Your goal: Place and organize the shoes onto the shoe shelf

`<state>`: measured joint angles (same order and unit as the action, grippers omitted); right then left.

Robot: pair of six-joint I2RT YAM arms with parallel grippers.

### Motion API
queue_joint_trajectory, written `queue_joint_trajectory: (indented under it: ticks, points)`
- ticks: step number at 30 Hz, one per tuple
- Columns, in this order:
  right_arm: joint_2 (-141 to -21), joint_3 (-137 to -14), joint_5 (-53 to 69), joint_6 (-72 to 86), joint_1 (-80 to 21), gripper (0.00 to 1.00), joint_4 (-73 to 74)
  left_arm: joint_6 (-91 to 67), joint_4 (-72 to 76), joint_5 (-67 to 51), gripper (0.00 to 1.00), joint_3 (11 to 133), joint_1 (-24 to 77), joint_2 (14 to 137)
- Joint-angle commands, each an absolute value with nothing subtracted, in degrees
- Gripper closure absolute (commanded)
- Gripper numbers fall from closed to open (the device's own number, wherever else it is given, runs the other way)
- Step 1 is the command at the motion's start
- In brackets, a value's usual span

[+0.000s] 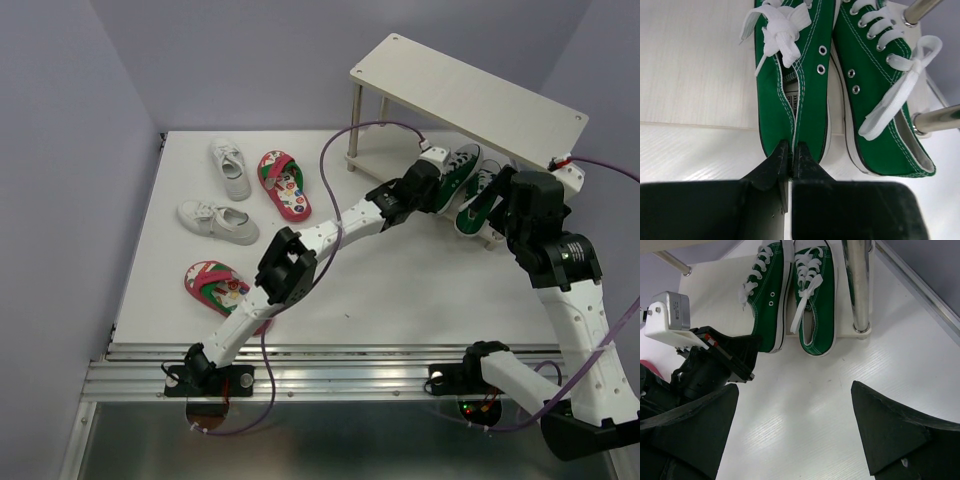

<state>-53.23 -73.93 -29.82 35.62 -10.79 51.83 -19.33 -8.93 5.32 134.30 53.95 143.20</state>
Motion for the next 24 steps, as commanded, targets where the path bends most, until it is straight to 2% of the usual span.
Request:
queue_joint_trajectory:
  ticks: [1,6,11,24]
  points:
    - [-52.65,-74.27,-30.50,34.89,-10.37,0.00,48.78,-11.80,-5.28,15.45,1.00,137.55,54.40,138.61]
    - [-52.82,-74.00,-30.41,34.81,-10.37,0.00,48.43,-3.10,-2.91,23.63,1.00,137.03,55.63,138.25]
    - [-53.17,-73.92,-30.15,34.37,-10.37,0.00,48.08,-2.37,-1.67,25.75,1.00,136.49,55.98,138.34]
    - [-53.44,-73.39,-29.88,33.66,-10.37,0.00,47.20,-2.55,1.84,15.74,1.00,136.41,56.86,139.22]
